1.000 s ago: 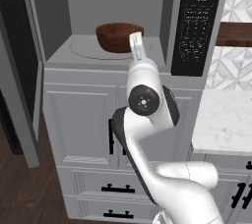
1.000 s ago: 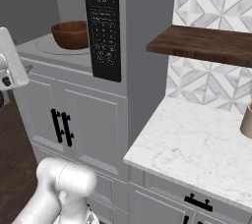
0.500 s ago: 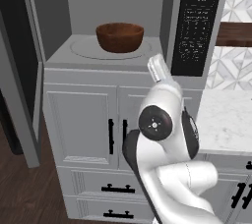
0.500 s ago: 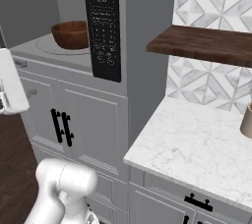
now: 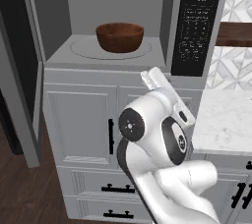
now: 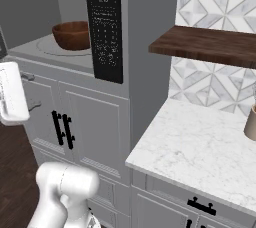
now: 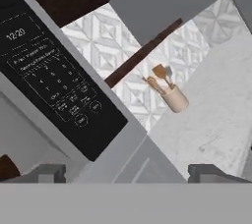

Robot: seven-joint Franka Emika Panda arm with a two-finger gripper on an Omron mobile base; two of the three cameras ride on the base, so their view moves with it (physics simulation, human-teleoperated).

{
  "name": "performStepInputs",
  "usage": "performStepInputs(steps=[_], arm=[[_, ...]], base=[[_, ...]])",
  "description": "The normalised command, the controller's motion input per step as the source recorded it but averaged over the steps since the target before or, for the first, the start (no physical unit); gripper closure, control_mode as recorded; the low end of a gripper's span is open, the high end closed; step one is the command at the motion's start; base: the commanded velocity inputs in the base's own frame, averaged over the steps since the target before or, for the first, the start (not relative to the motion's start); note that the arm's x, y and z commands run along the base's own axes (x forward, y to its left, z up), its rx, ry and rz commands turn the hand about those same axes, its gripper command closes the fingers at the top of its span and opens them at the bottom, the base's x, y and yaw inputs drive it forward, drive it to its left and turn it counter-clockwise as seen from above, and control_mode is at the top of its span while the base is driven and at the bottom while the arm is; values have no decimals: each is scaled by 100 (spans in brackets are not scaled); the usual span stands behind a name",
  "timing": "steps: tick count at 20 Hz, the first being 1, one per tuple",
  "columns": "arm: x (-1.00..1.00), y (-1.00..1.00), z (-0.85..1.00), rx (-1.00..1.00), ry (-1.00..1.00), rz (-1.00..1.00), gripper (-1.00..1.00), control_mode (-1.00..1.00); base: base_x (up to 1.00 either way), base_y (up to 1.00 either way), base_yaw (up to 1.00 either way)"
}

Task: Open the microwave, place the bowl with waffle inside the microwave, then close the microwave door and turn it on.

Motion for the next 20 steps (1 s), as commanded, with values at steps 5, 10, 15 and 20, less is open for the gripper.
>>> performStepInputs(steps=[5,10,15,20], arm=[[0,13,-65,-31,16,-9,-100,-100],[3,20,-69,-30,2,-5,-100,-100],[23,44,-70,-35,0,0,-100,-100],[18,53,-43,-30,0,0,100,-100]], base=[[0,0,0],[0,0,0],[0,0,0],[0,0,0]])
